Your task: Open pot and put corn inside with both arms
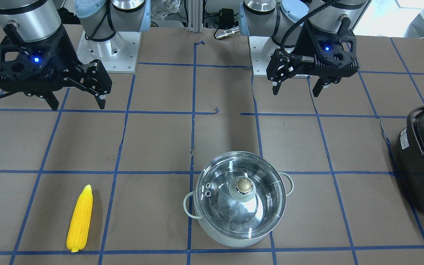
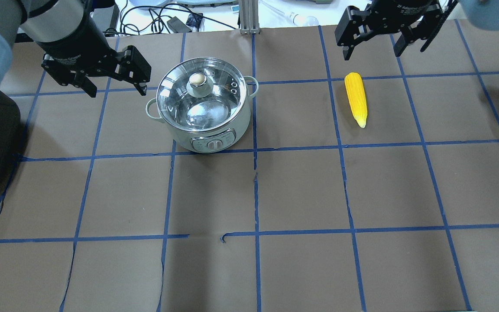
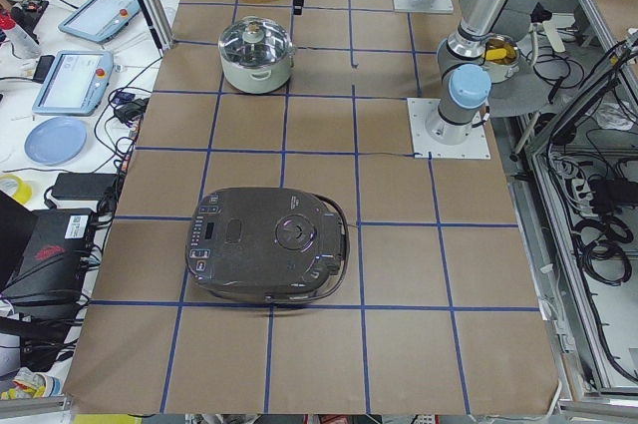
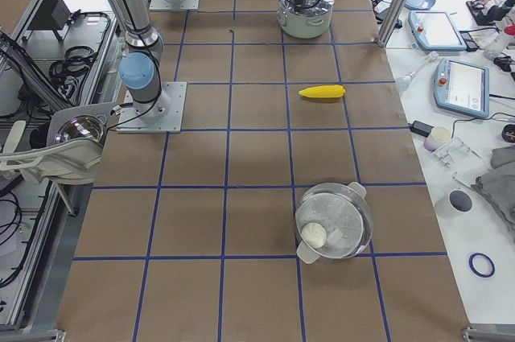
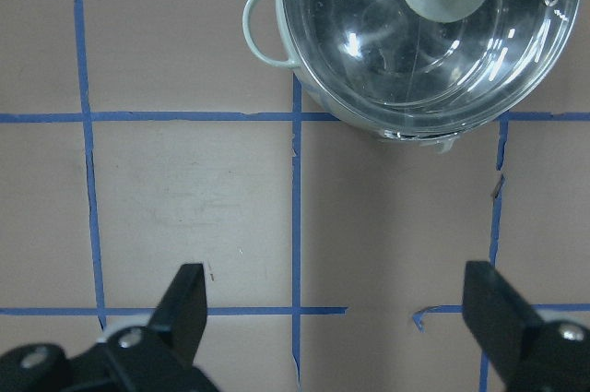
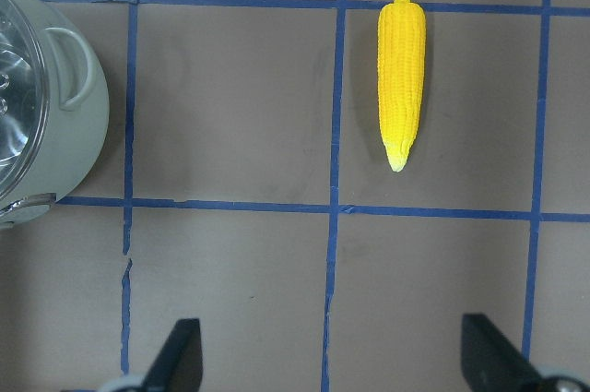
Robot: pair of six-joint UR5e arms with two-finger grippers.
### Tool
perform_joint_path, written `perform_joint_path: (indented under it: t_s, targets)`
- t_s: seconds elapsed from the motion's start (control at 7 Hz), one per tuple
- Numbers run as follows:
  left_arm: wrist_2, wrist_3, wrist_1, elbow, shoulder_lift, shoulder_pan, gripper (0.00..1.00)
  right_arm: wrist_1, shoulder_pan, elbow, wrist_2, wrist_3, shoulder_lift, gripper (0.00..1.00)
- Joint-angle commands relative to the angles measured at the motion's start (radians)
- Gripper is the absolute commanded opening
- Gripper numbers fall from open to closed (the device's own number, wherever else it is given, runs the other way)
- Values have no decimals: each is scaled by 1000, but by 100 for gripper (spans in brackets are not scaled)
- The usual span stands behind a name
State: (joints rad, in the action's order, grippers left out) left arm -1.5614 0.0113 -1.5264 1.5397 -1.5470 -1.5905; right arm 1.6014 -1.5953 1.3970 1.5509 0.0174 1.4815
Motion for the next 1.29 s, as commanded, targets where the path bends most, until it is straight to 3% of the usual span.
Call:
perform_joint_path:
  t_s: [0.0,0.57,0.86,1.14]
  targets:
    - [0,10,0,5,1,0,100,0,0,0,-2,0,-1,100]
    - [1,-2,-3,5,-2,1,100,23,11,8,-2,3,-20,100]
    - [0,-21,-3,-12,-28,4,100,133,9,28,-3,12,-27,100]
    - [0,-50,26,-117,-158,3,100,149,9,30,-2,7,-58,100]
